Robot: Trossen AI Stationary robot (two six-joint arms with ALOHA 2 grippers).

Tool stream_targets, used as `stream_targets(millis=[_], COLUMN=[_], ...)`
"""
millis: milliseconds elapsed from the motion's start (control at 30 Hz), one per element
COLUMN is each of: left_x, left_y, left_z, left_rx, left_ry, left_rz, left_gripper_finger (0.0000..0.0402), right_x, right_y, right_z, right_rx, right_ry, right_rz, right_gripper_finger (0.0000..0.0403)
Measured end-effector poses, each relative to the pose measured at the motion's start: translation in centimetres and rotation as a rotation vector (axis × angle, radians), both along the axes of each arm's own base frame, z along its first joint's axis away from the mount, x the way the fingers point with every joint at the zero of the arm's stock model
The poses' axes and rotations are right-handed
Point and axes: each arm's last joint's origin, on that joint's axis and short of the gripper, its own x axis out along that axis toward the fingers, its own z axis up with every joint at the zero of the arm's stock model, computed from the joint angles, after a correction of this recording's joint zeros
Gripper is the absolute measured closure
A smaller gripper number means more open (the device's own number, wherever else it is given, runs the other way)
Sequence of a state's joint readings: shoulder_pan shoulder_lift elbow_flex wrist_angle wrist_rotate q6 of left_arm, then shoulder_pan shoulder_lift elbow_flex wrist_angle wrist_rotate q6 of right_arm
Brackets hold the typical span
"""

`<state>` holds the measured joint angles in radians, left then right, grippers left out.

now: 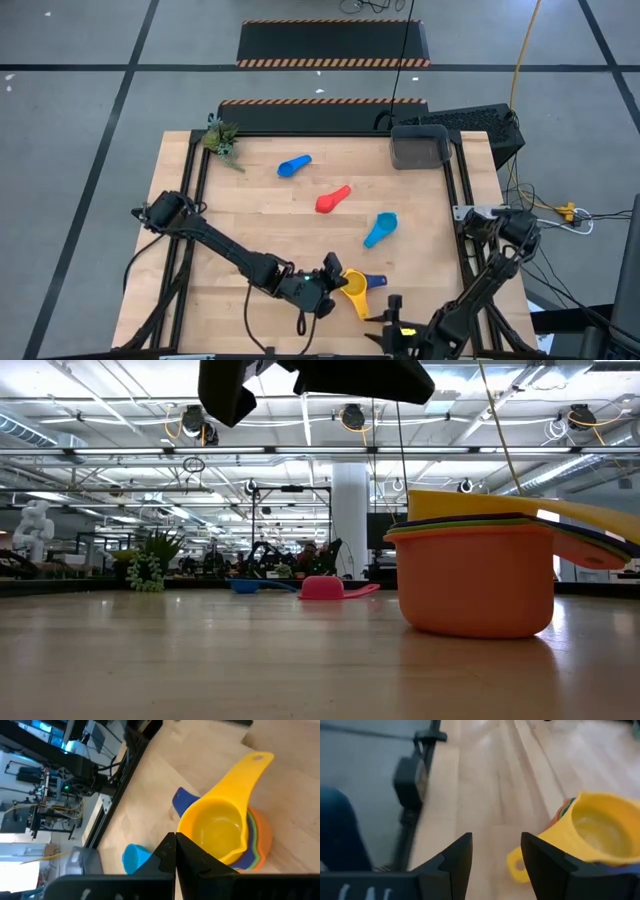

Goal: Nest measuring cups in basket
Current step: Stack the yellow measuring cup on top of the dark blue measuring cup

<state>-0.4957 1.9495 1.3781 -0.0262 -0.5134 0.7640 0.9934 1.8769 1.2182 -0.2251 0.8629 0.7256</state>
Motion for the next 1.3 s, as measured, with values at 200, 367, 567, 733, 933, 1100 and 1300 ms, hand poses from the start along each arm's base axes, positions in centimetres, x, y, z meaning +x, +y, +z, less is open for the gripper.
stream_targets(millis=[200, 367, 567, 733, 933, 1100, 1300], left_x=[-0.5, -0.9, -2.5, -5.0, -7.5, -9.5, -11.0], left_y=[-0.7, -1.4, -1.6, -1.5, -2.0, -1.4, -0.1], left_z=[0.1, 0.1, 1.4, 3.6, 4.6, 3.9, 2.7], left_rx=[0.032, 0.059, 0.047, -0.043, -0.067, -0.062, -0.093], left_ry=[-0.022, -0.035, 0.016, 0.091, 0.09, 0.05, 0.002], left_rz=[0.044, 0.065, 0.044, 0.045, 0.044, 0.08, 0.099], left_gripper_finger=[0.04, 0.0399, 0.0399, 0.04, 0.04, 0.04, 0.04], right_x=[-0.4, -0.4, -0.8, -1.4, -1.4, -1.1, -1.2], right_y=[-0.8, -0.8, -1.4, -2.0, -2.3, -3.2, -4.6], right_z=[1.5, 1.7, 0.4, -1.0, -2.0, -3.3, -4.7], right_rx=[0.215, 0.352, 0.484, 0.548, 0.64, 0.743, 0.821], right_ry=[-0.006, 0.077, 0.136, 0.207, 0.181, 0.108, 0.062], right_rz=[-0.137, -0.14, -0.23, -0.279, -0.269, -0.273, -0.269], right_gripper_finger=[0.0238, 0.0233, 0.021, 0.0189, 0.0173, 0.017, 0.017])
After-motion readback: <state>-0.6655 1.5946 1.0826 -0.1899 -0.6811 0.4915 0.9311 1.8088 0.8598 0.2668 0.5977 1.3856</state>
